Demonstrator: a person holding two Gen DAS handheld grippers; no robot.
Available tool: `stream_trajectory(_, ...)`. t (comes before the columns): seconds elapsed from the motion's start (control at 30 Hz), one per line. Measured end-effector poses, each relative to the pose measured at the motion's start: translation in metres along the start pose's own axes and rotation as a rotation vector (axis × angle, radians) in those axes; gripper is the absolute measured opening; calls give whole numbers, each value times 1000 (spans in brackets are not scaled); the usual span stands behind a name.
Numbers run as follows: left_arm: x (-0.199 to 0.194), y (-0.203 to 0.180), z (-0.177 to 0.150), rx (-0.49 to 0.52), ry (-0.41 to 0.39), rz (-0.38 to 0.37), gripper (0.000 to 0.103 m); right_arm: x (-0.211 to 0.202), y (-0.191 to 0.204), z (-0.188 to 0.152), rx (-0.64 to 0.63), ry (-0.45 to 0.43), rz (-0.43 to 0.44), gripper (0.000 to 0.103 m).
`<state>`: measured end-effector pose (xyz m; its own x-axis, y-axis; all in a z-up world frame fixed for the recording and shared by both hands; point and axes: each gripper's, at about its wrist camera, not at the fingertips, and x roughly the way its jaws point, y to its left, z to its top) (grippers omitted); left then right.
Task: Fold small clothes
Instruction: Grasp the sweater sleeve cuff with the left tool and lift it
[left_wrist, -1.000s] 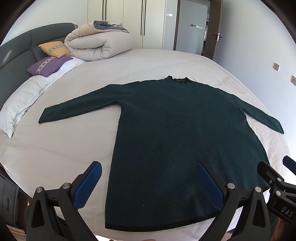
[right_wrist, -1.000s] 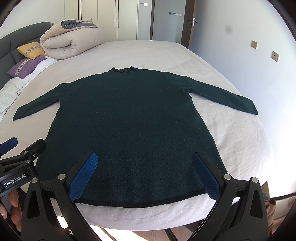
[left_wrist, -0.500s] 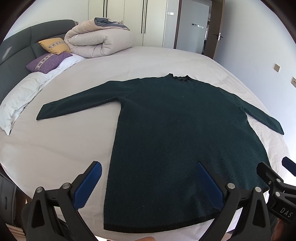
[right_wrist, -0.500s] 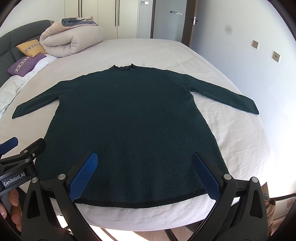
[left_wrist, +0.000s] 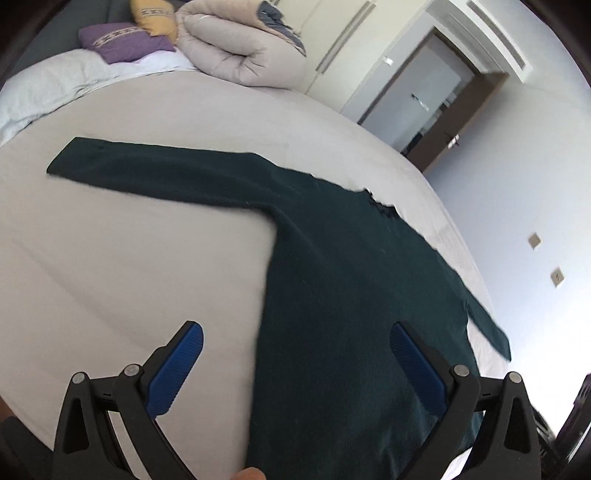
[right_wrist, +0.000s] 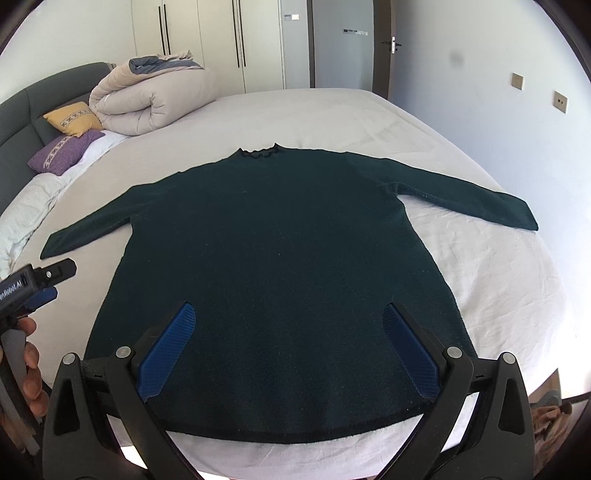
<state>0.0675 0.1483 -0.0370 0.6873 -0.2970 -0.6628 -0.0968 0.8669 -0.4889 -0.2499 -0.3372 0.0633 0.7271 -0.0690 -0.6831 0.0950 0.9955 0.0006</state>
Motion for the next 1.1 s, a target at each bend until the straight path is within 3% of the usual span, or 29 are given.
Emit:
stream_trajectory(0.1,2,40,27,-117,-46,-4,103,7,0,13,19,-15,37,103)
stream_trajectory(0.2,17,78,54,-200,29,0,103,16,6,25,28,-22,52,103)
stream_trajectory(0.33,17,148,84,-423,-85,-37,103,35,21,39,18,-2,83,103)
stream_trajectory(0.5,41,227,100,-722,-151,-114,102,68,36,54,63,67,151,103)
stream_trajectory(0.63,60,255,100,-867,-196,-182,99,91,40,61,117,97,181,103)
stream_trajectory(0.87,72,275,109,-979,-282,-258,98,116,48,63,124,102,188,103)
stream_trajectory(1.0,75,286,107,-1050,-316,-288,80,121,46,62,142,87,194,103)
stream_trajectory(1.07,77,291,103,-1075,-317,-296,58,122,42,60,153,85,197,103)
stream_trajectory(1.1,77,292,99,-1095,-323,-296,52,123,40,60,160,87,199,103)
